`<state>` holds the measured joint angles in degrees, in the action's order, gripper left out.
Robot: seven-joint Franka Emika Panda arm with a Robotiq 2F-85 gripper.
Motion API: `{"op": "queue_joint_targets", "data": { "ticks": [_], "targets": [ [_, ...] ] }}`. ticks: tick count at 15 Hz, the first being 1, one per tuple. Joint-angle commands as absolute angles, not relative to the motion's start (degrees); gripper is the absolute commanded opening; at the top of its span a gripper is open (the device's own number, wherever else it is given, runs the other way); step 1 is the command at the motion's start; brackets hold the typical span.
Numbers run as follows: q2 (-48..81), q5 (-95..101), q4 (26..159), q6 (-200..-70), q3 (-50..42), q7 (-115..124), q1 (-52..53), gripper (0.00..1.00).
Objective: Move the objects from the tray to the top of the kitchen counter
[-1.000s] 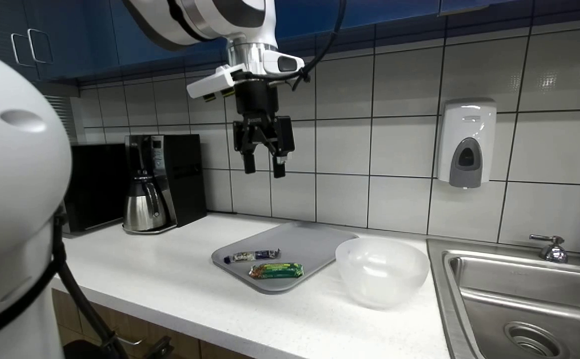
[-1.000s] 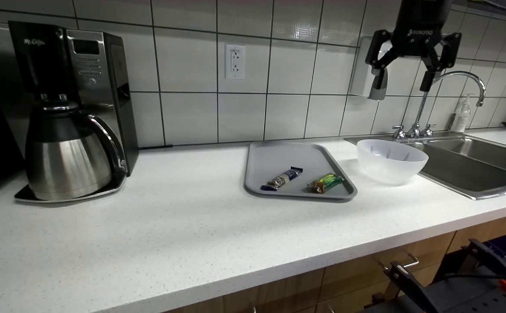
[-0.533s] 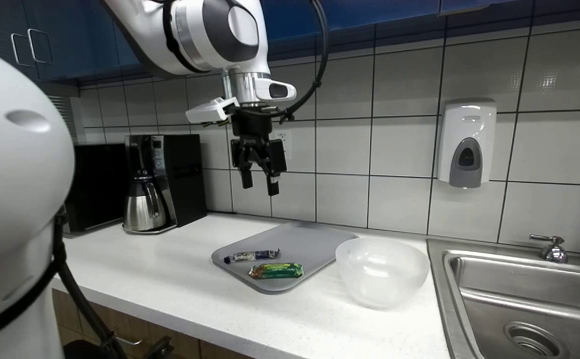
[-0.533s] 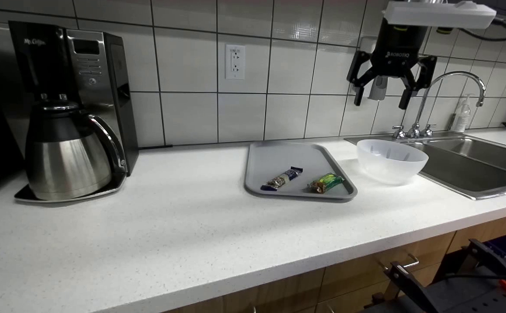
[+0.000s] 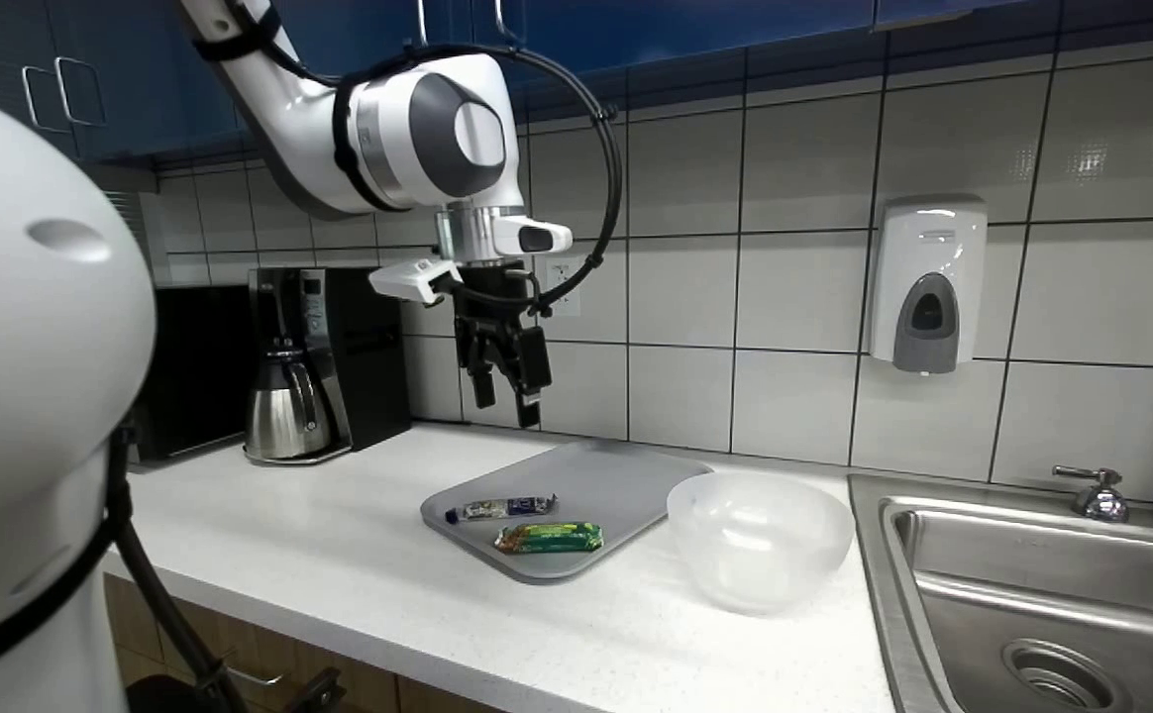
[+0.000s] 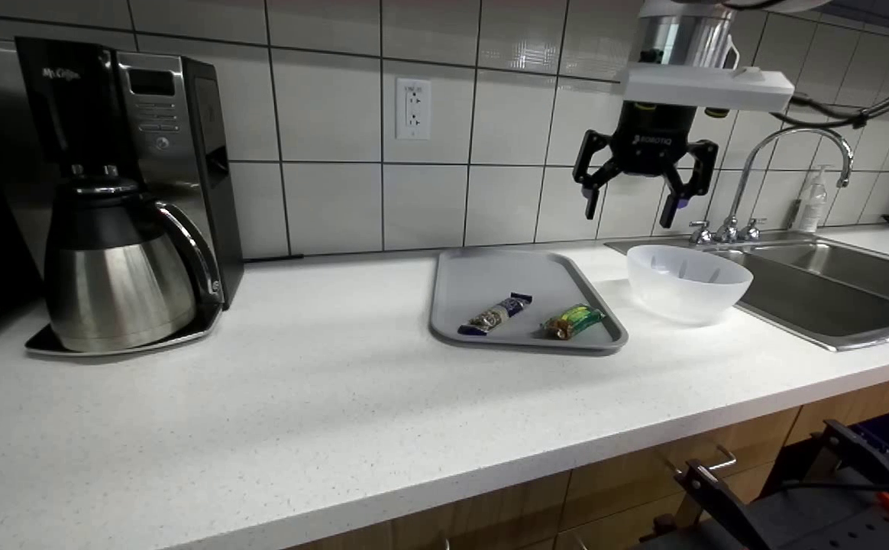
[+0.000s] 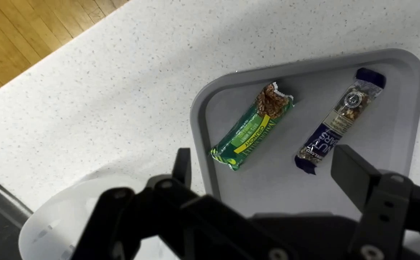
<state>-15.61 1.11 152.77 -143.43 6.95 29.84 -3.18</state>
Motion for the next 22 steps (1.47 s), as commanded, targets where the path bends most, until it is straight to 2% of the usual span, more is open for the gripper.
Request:
{"op": "queue_joint_targets", "data": {
  "ticks": [1, 22],
  "targets": [
    [-10.5, 0.5, 150.7, -146.7, 8.2, 34.0, -2.5, 1.0],
    [16.8, 0.8, 131.3, -151.1, 2.8, 44.1, 8.0, 1.0]
  ]
}}
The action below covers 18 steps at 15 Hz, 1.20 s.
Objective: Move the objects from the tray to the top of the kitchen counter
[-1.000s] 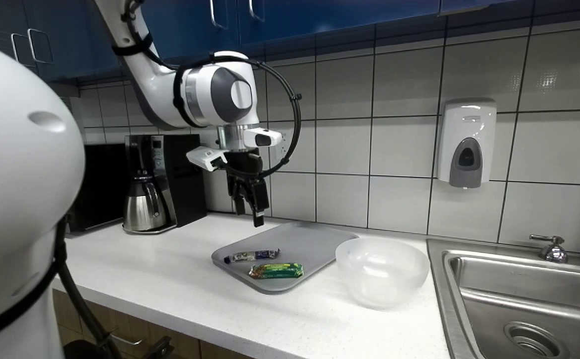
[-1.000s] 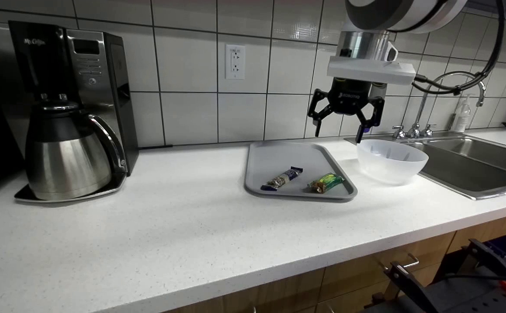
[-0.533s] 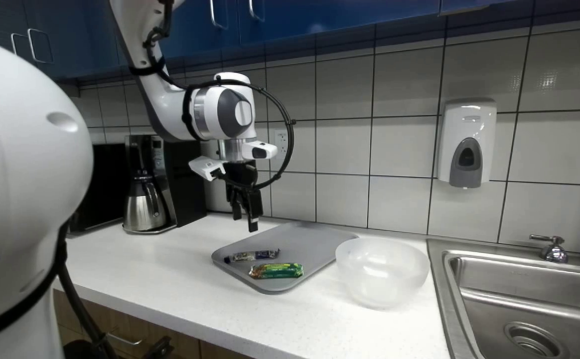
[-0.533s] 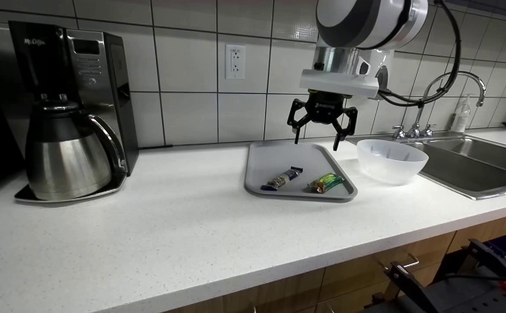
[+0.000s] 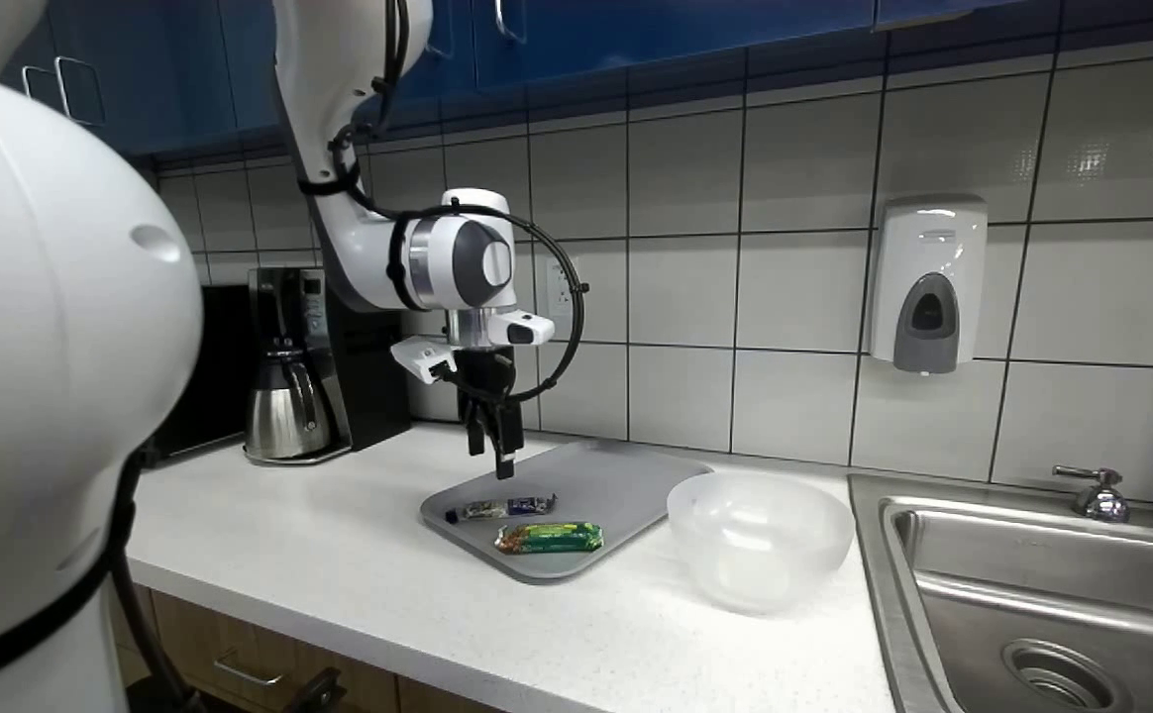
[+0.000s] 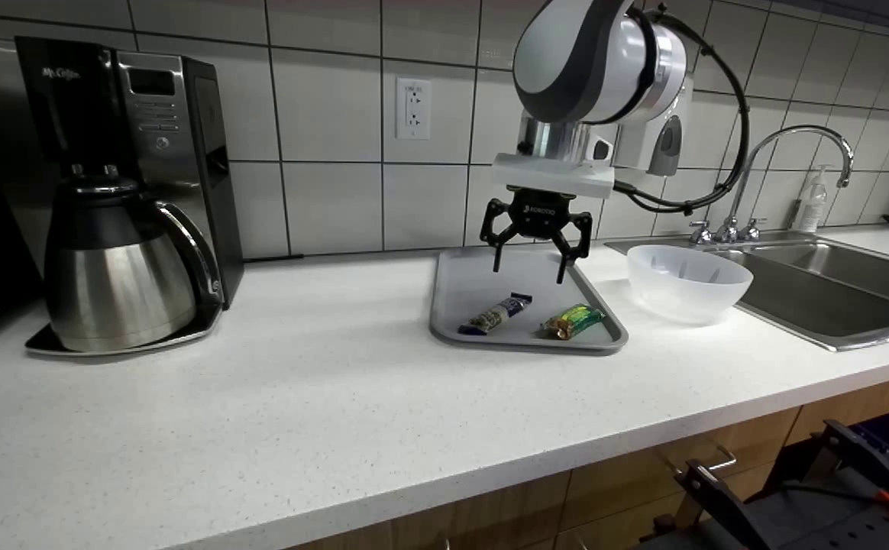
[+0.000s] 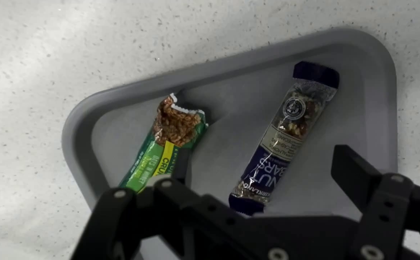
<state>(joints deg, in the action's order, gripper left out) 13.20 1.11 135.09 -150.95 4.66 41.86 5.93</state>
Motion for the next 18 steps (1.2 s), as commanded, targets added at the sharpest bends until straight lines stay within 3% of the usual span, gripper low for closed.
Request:
{"op": "queue_joint_targets", "data": {
  "ticks": [1, 18],
  "targets": [
    [17.8, 0.7, 130.3, -151.1, 2.3, 44.6, 8.5, 1.0],
    [28.3, 0.6, 122.1, -150.1, -2.1, 50.8, 14.5, 1.0]
  ]
}}
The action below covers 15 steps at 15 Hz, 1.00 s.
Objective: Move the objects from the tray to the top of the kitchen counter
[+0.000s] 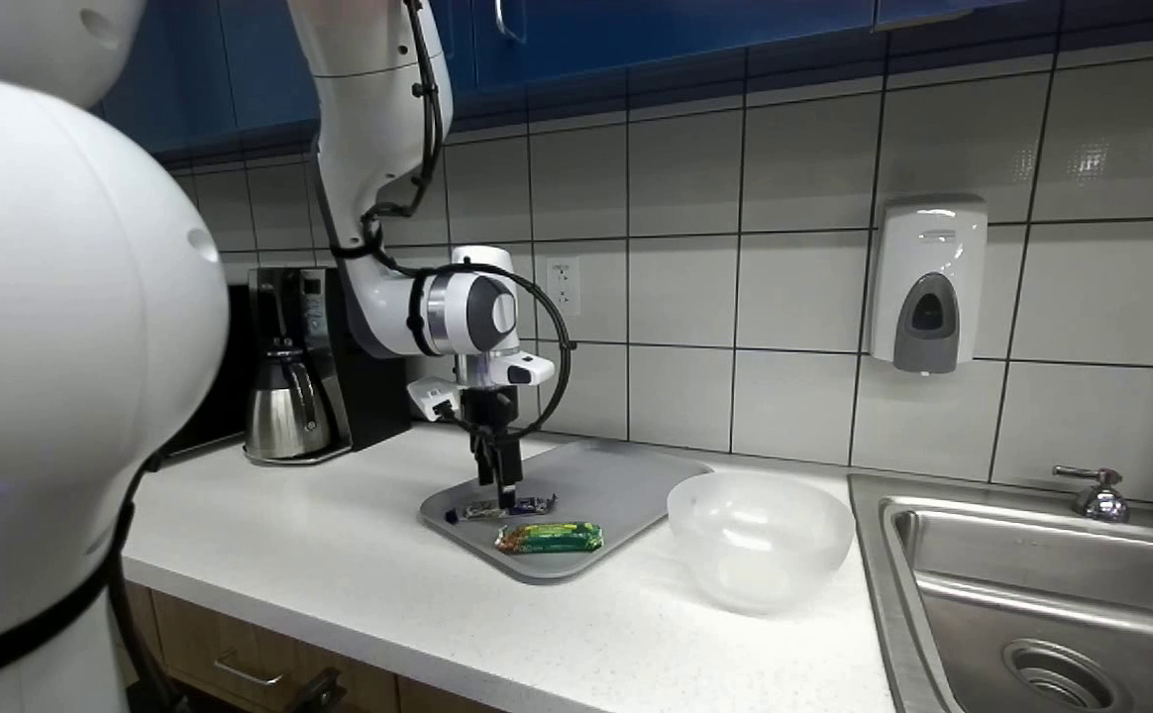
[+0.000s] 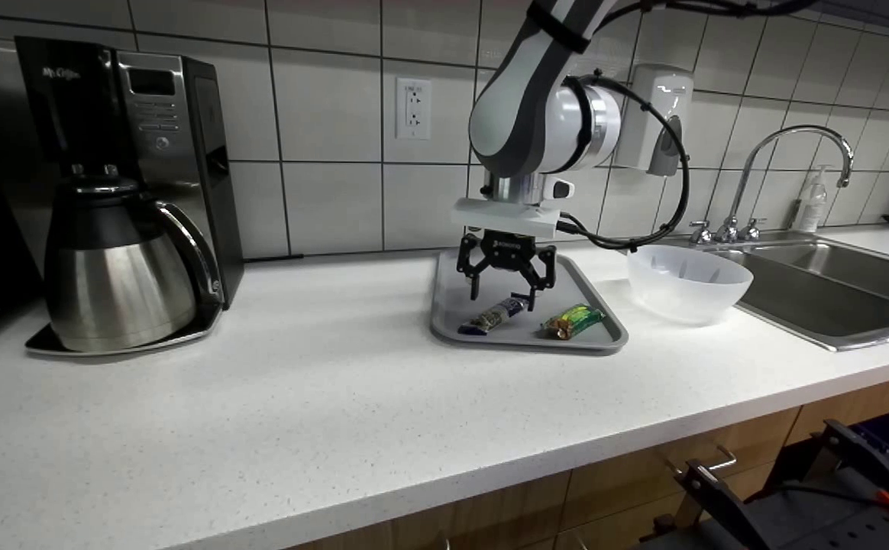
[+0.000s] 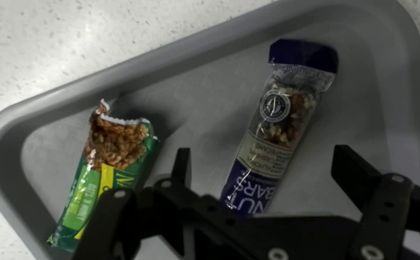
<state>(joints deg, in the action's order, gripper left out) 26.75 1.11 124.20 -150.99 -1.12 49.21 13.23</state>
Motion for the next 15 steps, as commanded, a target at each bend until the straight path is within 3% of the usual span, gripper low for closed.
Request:
{"op": "queue_joint_targets", "data": {
  "ticks": [1, 8, 9, 11, 15],
  "targets": [
    [28.7, 0.7, 121.9, -150.2, -2.3, 50.9, 14.7, 1.0],
    [31.4, 0.2, 120.3, -150.3, -2.6, 50.8, 14.9, 1.0],
    [31.5, 0.1, 120.2, -150.5, -2.6, 50.8, 14.9, 0.75],
    [31.7, 0.0, 120.0, -150.6, -2.6, 50.7, 14.8, 0.66],
    [31.6, 0.0, 119.6, -150.7, -2.5, 50.6, 14.9, 0.34]
  ]
}}
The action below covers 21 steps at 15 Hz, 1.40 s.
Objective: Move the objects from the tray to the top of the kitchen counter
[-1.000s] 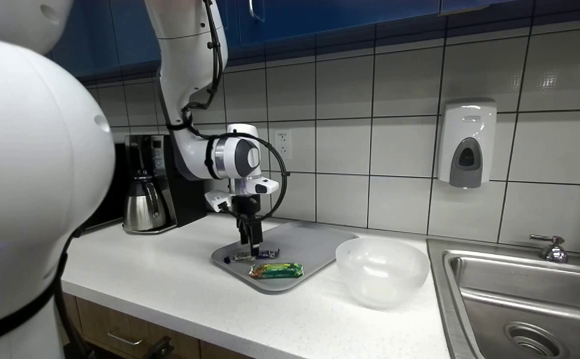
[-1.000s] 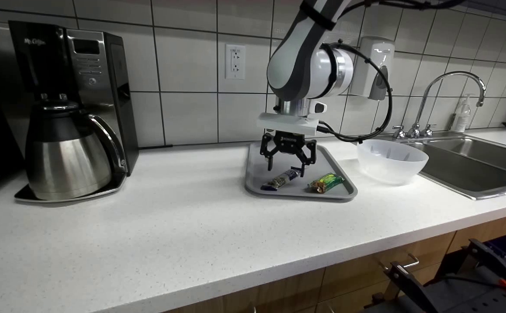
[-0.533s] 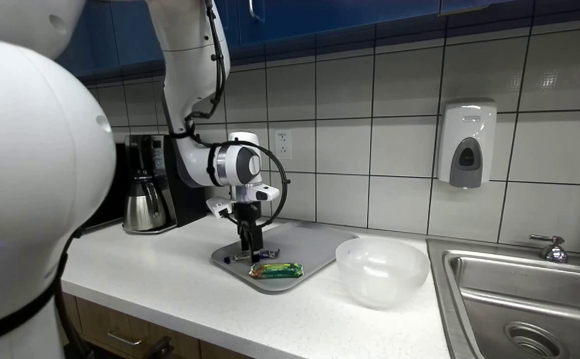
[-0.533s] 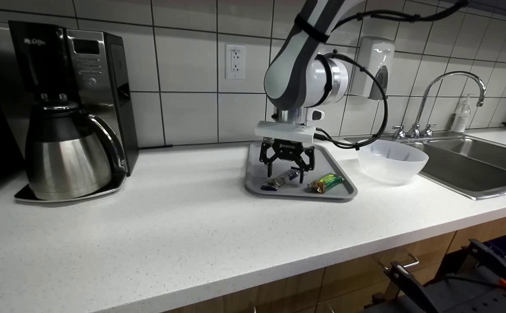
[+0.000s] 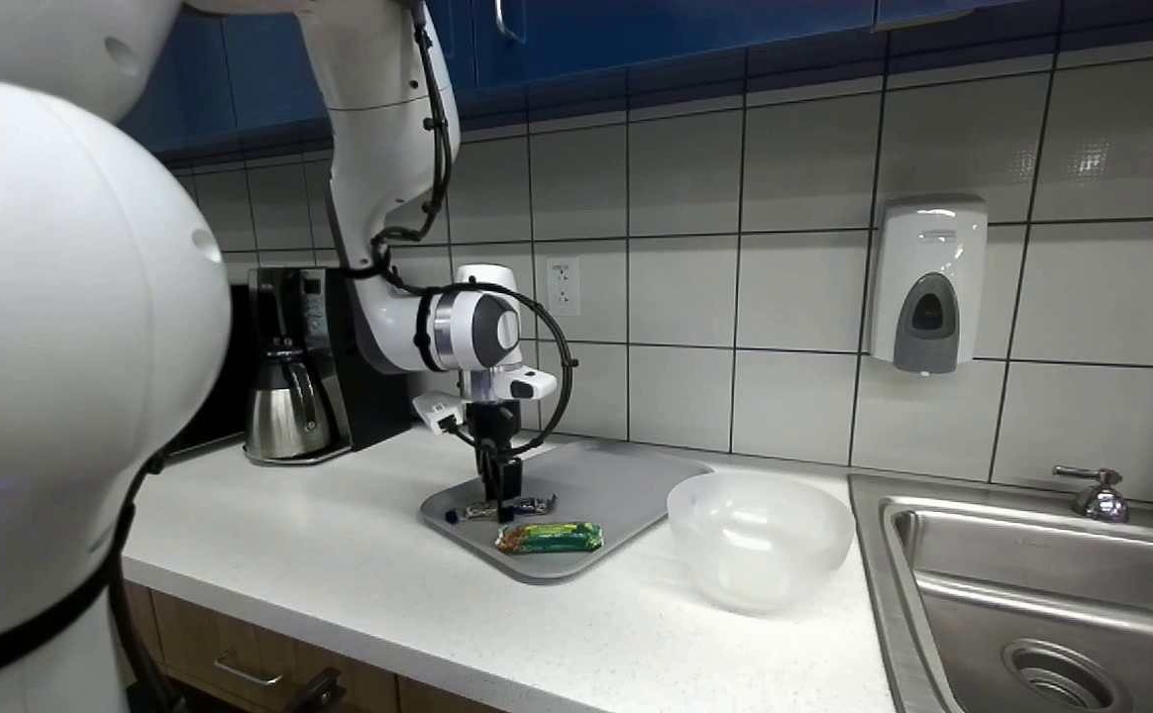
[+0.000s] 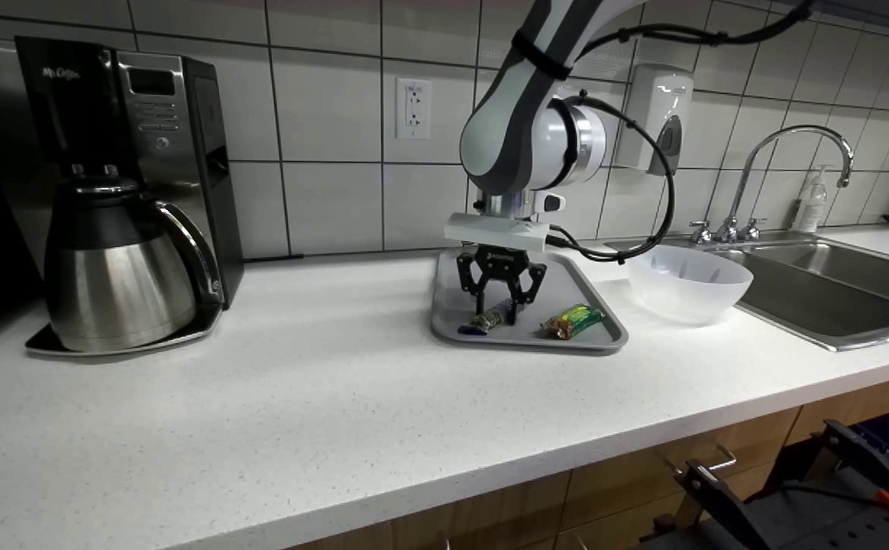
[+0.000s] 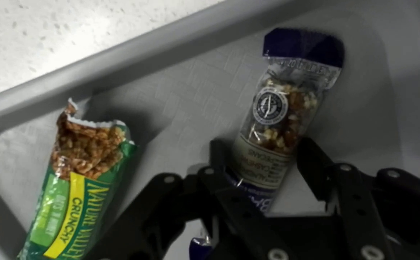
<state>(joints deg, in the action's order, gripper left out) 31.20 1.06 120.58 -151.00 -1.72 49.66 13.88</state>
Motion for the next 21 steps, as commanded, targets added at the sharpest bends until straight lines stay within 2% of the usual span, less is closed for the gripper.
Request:
{"op": "queue_joint_targets", "data": {
  "ticks": [1, 2, 4, 21],
  "targets": [
    [31.4, 0.0, 119.5, -150.8, -2.4, 50.5, 15.0, 0.27],
    [31.4, 0.0, 119.5, -150.9, -2.4, 50.5, 15.1, 0.18],
    [30.8, 0.0, 119.7, -150.9, -2.3, 50.5, 15.1, 0.08],
    [23.1, -0.9, 122.2, -151.1, 1.7, 45.5, 14.4, 0.08]
  ]
}}
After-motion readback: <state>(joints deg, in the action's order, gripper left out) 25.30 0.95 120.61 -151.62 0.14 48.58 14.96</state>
